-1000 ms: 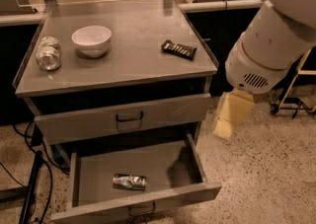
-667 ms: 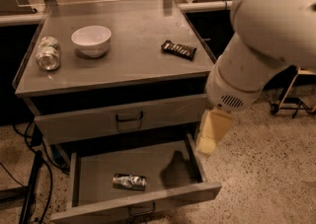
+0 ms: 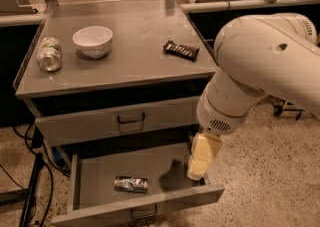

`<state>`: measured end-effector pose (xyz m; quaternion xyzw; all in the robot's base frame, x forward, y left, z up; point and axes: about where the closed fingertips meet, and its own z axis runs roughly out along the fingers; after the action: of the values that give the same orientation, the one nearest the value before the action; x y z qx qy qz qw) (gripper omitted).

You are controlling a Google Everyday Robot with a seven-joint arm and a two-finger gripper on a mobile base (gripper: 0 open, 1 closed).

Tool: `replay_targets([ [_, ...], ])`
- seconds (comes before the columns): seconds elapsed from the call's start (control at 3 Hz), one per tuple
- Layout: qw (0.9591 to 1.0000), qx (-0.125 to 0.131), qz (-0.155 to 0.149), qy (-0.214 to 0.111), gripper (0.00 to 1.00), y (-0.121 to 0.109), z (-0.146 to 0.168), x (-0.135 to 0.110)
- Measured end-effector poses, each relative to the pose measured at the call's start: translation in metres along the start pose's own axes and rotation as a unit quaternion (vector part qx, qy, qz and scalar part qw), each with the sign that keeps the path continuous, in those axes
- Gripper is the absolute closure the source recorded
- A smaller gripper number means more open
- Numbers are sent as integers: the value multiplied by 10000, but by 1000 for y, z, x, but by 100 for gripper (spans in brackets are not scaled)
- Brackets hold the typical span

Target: Pick redbull can from middle drawer and place on counter

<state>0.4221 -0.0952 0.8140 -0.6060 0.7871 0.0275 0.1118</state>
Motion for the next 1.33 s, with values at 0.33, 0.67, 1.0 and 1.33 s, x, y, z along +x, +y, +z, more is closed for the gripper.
replay_targets([
  [0.33, 10000, -46, -5, -22, 0, 3, 4, -2],
  [0.67, 9989, -405, 65, -219, 0, 29, 94, -41],
  [1.0, 9989, -405, 64, -219, 0, 29, 94, -41],
  [1.33, 9980, -572, 151, -205, 0, 33, 130, -47],
])
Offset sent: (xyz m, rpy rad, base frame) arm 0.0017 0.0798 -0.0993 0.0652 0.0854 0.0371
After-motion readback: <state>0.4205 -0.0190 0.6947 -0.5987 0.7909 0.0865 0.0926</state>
